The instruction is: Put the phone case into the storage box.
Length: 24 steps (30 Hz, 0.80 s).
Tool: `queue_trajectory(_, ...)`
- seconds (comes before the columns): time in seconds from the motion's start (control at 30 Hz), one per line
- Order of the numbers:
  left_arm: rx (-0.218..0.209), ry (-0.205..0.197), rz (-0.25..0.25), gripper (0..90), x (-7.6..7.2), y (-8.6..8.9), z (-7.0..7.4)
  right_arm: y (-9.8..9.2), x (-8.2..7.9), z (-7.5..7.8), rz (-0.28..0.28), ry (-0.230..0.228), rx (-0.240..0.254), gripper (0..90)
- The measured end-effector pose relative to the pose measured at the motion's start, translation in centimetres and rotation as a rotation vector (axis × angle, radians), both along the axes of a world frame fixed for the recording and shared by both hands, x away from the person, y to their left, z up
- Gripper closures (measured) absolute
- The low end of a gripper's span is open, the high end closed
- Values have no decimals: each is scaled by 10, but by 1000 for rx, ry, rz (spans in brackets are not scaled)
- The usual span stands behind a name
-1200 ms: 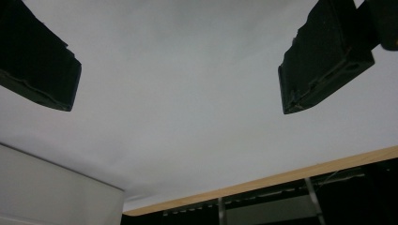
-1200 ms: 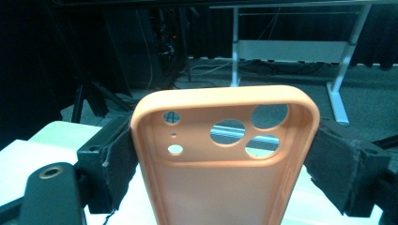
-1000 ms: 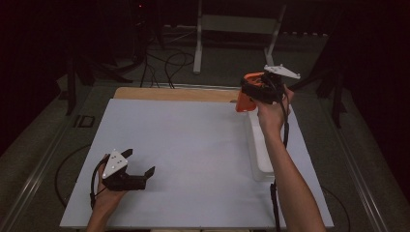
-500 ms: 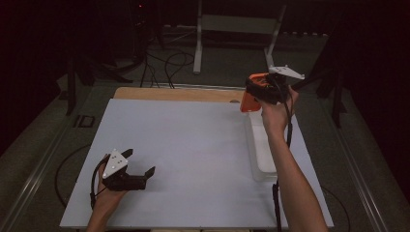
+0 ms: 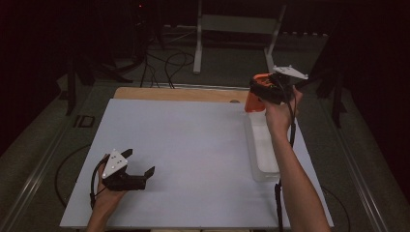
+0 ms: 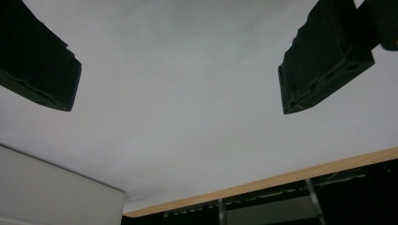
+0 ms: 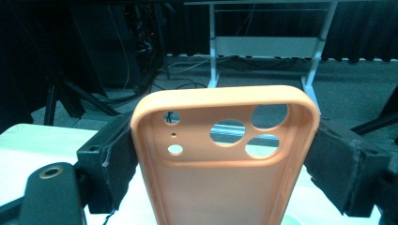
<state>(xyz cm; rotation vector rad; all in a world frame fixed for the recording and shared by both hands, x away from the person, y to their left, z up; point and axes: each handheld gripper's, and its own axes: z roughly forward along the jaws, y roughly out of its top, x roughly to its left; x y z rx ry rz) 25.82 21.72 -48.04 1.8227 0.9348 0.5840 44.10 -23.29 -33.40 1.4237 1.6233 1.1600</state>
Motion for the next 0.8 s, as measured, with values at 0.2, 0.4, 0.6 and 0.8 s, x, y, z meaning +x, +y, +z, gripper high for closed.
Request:
queue_trajectory(0.2, -1, -2, 0, 4, 0, 1, 0, -2, 2, -2, -13, 3, 3, 163)
queue_trajectory(0.4, -1, -2, 0, 4, 0, 1, 0, -4, 4, -3, -22, 8, 8, 162)
queue_trajectory(0.6, 0, -2, 1, 3, 0, 1, 0, -6, 6, -6, -33, 9, 3, 163)
queue_trajectory(0.8, 1, -3, 0, 4, 0, 1, 0, -9, 8, -10, -46, 14, -1, 163)
